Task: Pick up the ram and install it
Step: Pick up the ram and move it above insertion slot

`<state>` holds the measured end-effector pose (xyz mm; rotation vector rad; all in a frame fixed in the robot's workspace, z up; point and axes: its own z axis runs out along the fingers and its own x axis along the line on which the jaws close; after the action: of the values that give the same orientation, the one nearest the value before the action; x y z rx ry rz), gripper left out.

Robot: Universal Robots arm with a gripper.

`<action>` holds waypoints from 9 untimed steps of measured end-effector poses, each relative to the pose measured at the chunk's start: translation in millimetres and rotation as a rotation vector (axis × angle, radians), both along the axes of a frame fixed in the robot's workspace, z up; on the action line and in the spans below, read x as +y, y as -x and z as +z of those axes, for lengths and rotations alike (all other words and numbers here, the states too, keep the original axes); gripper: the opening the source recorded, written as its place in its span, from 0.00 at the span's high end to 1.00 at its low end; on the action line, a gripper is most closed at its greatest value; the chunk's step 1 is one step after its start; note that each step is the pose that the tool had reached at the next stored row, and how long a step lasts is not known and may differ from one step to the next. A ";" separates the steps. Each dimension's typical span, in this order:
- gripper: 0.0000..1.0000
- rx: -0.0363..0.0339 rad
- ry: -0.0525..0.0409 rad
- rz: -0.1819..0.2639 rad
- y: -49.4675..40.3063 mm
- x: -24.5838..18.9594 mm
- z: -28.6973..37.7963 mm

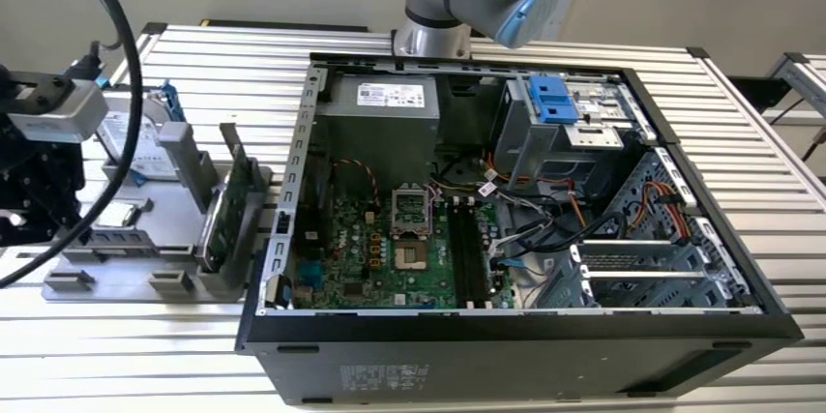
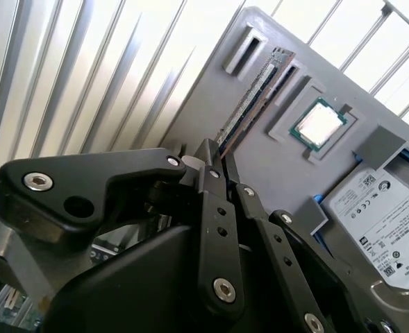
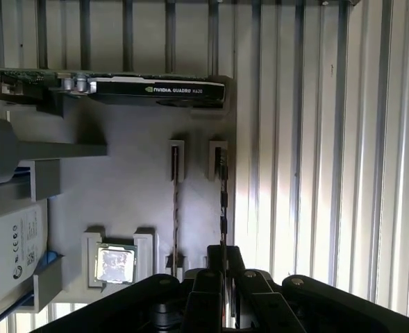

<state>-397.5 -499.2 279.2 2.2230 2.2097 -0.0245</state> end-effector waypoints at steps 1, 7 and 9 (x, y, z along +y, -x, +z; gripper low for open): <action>1.00 0.0001 0.0000 0.000 0.0 0.0 1.1; 1.00 0.0000 0.0000 0.000 0.0 0.0 7.5; 1.00 0.0000 0.0000 0.000 0.0 0.0 9.4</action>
<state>-397.5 -499.2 288.7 2.2230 2.2096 -0.0245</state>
